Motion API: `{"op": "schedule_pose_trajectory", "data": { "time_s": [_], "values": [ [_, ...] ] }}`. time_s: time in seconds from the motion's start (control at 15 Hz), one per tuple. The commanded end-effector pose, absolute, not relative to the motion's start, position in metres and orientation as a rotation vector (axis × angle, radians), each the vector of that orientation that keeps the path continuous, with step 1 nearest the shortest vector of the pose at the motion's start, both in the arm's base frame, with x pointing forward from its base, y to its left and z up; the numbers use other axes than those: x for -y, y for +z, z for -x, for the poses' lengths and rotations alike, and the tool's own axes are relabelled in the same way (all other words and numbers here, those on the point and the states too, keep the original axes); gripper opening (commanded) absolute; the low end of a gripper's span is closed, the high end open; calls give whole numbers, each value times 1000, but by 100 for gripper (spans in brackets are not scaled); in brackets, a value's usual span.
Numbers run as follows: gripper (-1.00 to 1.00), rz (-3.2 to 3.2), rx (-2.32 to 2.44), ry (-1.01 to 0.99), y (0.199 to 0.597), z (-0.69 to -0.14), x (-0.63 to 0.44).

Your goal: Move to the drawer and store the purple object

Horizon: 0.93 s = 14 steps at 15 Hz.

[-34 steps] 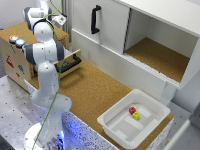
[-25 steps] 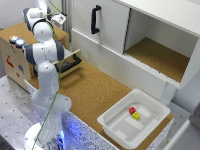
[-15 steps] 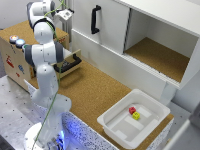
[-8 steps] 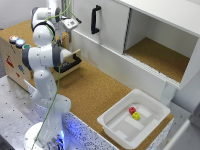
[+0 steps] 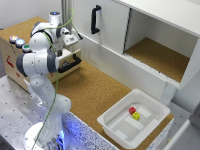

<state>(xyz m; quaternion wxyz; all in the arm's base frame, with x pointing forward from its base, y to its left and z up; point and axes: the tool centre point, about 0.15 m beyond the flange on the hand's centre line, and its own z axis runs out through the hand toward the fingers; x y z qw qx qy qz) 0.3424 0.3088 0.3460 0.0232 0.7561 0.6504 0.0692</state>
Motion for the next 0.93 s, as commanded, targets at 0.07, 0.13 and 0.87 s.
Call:
{"op": "schedule_pose_trajectory", "data": {
  "time_s": [0.07, 0.13, 0.87],
  "values": [
    [-100, -2279, -2145, 229, 336, -337, -310],
    [100, -2270, -2161, 181, 333, -333, -309],
    [100, -2237, -2075, 234, 366, -342, -307]
  ]
}}
